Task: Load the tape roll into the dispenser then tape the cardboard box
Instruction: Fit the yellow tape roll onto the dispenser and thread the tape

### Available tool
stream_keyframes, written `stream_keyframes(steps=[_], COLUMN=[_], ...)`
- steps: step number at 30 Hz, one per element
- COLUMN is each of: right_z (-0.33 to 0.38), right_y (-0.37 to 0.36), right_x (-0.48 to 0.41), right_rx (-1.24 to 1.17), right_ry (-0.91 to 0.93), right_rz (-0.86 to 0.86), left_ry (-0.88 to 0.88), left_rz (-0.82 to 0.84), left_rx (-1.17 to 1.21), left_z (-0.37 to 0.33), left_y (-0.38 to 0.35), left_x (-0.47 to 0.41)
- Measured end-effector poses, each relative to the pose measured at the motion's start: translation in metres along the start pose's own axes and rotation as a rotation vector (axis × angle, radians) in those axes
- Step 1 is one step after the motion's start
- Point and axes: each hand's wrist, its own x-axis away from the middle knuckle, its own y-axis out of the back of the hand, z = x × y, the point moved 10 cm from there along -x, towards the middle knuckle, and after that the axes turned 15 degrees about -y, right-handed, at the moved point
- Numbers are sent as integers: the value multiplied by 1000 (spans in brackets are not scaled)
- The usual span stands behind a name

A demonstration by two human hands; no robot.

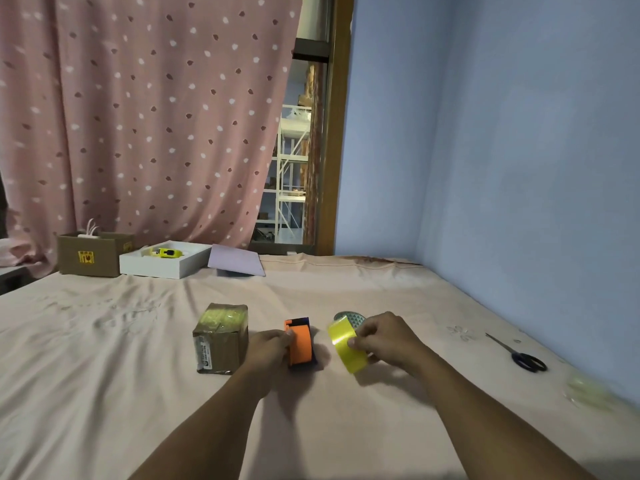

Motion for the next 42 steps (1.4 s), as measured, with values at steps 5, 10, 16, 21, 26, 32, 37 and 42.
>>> stream_keyframes(steps=[5, 10, 16, 21, 26, 32, 37, 42], right_z=[-10, -11, 6, 24, 21, 23, 22, 20], right_y=[-25, -52, -63, -51, -37, -42, -61, -79], right_x=[-3, -9, -19, -30, -37, -36, -32, -30], right_rx=[-337, -455, -448, -399, -390, -438, -456, -458], right_ry=[-94, -120, -86, -54, -67, -65, -47, -48], right_rz=[79, 108, 123, 45, -10, 27, 85, 131], left_ry=[-2, -4, -41, -56, -79, -82, -61, -41], left_rz=[-26, -16, 32, -5, -27, -10, -4, 49], left_rx=[41, 57, 175, 212, 190, 171, 191, 221], left_z=[0, 2, -14, -25, -35, -38, -28, -21], left_y=[3, 11, 5, 9, 9, 1, -2, -8], left_x=[3, 7, 5, -2, -8, -8, -6, 2])
